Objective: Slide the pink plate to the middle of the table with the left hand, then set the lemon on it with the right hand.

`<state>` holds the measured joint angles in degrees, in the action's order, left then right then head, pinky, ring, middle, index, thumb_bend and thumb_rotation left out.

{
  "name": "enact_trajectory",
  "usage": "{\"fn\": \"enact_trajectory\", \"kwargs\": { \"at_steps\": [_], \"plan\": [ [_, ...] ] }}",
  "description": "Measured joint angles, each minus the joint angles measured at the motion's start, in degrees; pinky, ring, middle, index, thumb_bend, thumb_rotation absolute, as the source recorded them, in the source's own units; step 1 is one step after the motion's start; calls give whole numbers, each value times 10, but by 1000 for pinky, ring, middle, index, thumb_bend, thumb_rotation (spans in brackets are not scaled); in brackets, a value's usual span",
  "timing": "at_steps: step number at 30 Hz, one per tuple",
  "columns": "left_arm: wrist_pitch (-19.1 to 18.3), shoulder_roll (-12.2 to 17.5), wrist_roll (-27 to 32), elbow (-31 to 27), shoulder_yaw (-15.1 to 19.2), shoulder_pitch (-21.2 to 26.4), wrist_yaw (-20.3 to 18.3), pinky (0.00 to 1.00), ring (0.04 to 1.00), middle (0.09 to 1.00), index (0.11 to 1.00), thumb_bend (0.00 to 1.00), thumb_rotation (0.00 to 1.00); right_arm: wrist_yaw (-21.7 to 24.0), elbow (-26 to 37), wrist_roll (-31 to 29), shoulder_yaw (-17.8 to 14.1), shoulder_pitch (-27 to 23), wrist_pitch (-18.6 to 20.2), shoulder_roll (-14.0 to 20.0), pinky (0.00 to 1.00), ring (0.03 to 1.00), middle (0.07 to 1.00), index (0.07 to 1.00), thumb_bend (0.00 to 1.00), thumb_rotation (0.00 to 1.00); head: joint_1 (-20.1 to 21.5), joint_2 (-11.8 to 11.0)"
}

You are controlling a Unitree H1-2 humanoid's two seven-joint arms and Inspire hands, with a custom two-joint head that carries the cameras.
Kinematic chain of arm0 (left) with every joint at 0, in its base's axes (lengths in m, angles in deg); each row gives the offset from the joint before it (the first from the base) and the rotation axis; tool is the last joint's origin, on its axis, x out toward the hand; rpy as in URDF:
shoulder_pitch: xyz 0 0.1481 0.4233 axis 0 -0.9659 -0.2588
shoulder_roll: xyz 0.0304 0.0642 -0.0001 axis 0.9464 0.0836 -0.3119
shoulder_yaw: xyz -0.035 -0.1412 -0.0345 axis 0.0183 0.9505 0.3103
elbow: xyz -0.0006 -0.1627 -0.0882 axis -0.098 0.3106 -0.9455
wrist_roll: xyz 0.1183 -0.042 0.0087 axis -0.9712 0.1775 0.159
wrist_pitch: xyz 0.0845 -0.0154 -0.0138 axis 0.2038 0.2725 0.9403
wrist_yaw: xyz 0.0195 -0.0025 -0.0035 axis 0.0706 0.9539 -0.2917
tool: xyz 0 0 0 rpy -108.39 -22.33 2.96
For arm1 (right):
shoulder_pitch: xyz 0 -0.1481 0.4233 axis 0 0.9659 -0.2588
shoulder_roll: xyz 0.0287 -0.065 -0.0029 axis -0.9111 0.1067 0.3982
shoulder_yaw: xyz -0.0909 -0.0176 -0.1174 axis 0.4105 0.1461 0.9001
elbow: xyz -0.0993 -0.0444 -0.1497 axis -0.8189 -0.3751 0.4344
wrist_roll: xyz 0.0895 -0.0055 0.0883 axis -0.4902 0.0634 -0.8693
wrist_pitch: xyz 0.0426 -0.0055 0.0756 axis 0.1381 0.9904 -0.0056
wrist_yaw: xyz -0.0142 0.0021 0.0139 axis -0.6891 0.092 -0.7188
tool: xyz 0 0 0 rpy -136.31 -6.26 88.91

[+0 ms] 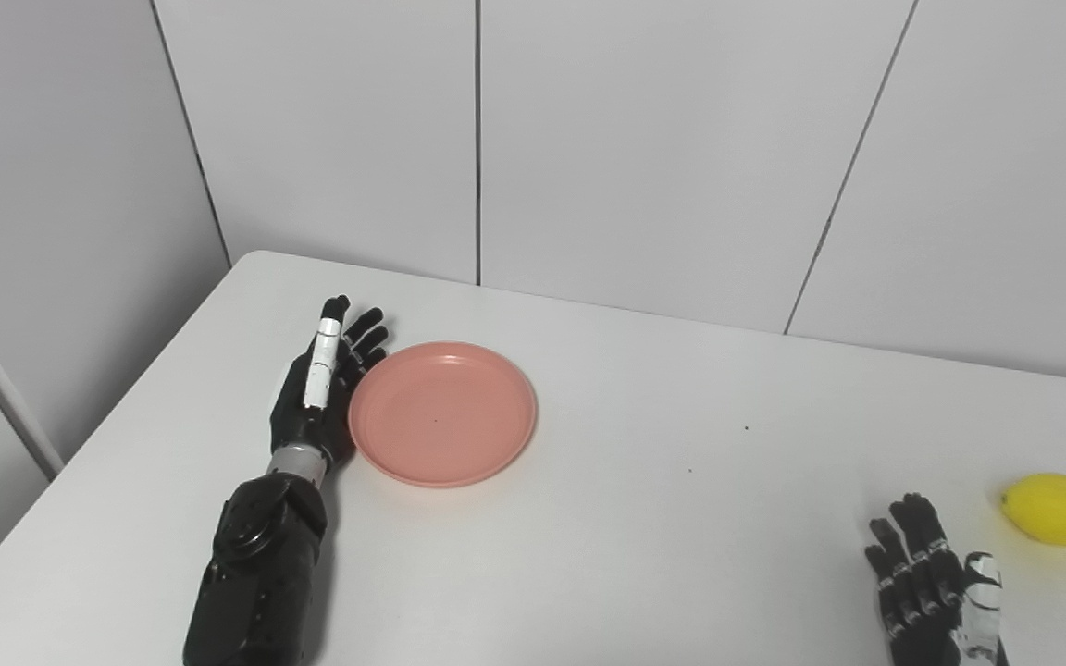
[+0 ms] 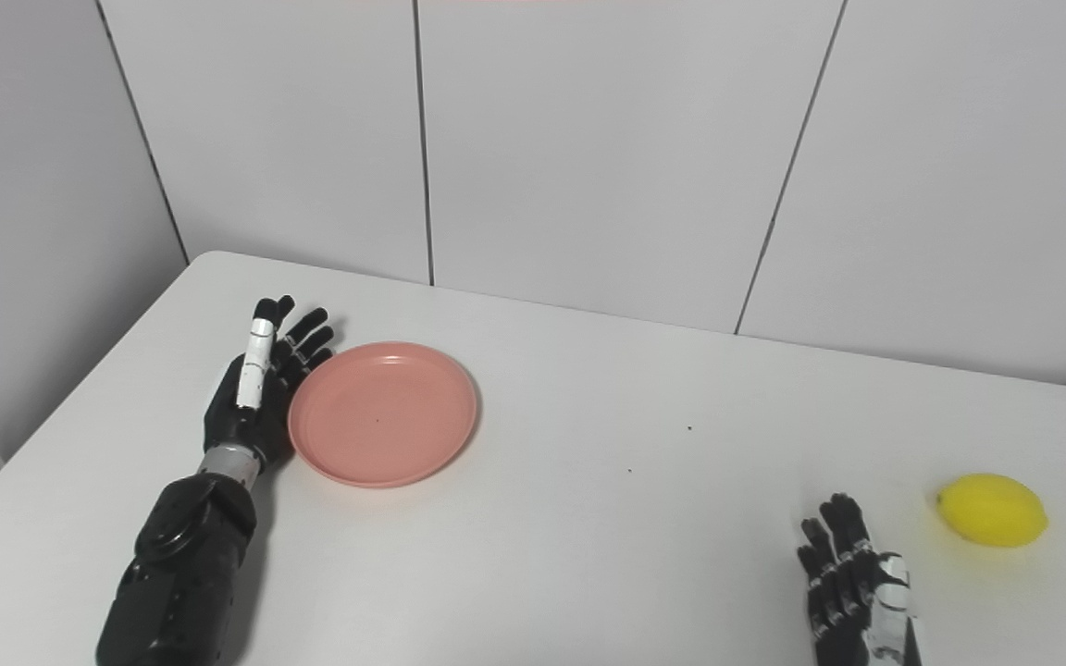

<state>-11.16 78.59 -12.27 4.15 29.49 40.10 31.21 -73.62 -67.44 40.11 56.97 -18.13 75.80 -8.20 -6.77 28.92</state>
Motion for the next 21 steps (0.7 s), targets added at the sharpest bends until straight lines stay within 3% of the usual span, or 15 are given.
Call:
{"fn": "enact_trajectory", "kwargs": {
  "at_steps": [7, 21],
  "plan": [
    [13, -12, -1, 9, -10, 2, -1, 913, 885, 874, 913, 782, 735, 0, 0, 0, 2, 0, 0, 0, 1000, 953, 956, 925, 736, 1000, 3, 2],
    [25, -38, -4, 26, -34, 12, -7, 877, 876, 879, 946, 786, 791, 0, 1, 1, 11, 0, 2, -4, 1000, 949, 956, 934, 737, 1000, 9, 4]
  ]
}}
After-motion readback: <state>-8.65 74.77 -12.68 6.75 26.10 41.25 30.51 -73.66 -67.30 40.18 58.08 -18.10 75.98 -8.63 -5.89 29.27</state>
